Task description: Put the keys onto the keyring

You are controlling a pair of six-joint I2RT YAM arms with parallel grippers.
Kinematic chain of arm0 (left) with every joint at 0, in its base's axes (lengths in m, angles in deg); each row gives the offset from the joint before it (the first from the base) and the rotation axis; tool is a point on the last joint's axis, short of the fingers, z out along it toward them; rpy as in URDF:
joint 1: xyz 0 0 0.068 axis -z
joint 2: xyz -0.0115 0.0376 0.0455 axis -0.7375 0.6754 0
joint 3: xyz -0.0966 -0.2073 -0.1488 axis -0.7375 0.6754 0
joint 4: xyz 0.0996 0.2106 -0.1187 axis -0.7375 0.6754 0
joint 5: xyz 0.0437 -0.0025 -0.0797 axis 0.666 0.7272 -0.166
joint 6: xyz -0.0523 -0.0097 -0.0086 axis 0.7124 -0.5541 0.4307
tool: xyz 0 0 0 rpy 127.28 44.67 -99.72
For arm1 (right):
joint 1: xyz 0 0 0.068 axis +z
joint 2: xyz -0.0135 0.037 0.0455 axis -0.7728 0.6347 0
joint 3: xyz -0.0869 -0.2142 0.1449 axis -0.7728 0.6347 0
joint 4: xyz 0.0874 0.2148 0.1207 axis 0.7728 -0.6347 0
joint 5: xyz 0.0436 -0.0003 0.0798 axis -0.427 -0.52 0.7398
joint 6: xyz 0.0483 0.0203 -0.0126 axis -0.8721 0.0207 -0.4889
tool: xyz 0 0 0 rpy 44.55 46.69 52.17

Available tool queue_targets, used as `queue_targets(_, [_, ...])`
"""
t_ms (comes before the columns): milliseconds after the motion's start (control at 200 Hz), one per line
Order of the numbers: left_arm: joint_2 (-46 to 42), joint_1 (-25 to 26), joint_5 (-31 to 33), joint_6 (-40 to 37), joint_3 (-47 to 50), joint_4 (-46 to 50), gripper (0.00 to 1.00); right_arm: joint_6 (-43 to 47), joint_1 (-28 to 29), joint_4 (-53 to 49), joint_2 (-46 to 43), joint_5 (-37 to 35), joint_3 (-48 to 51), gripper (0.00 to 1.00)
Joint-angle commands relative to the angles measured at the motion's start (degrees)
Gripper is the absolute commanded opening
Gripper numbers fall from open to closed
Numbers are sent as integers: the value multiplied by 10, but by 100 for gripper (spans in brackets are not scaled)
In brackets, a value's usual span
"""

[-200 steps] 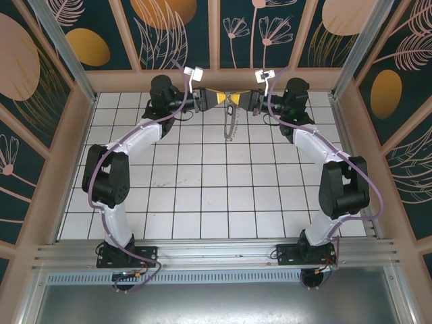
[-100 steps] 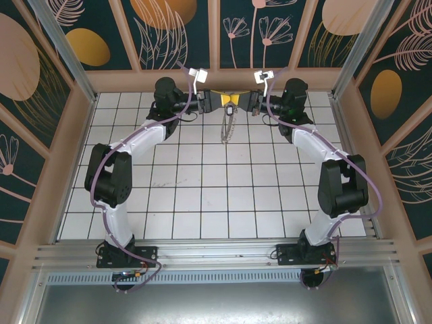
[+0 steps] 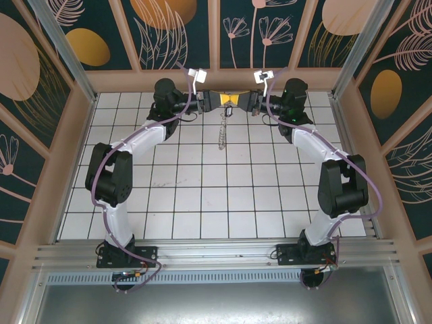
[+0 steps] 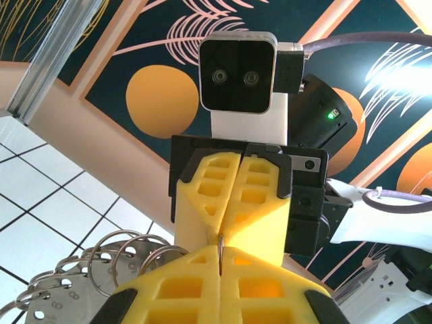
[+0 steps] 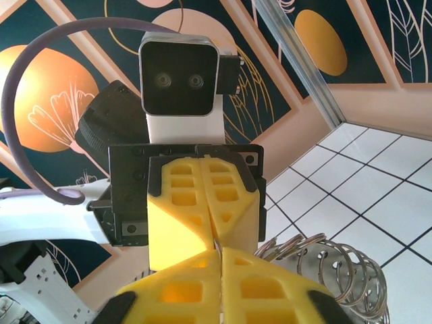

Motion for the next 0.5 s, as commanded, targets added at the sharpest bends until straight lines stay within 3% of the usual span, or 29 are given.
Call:
queue_targets(0, [-3,6,-1,17,4,-64,0,33,-3,-19,-34,-8,6,32])
queue_targets(55, [-6,6,-1,17,4,-68,0,41,-9,-22,-57,-18,23,38])
queue_targets(215, [-16,6,-2,22,4,-78,0,50,-27,-17,-112,-33,80,40])
queue_targets(495, [-31,6,-8,32,8,-90,0,143,-12,-71,-180,-144,168,49])
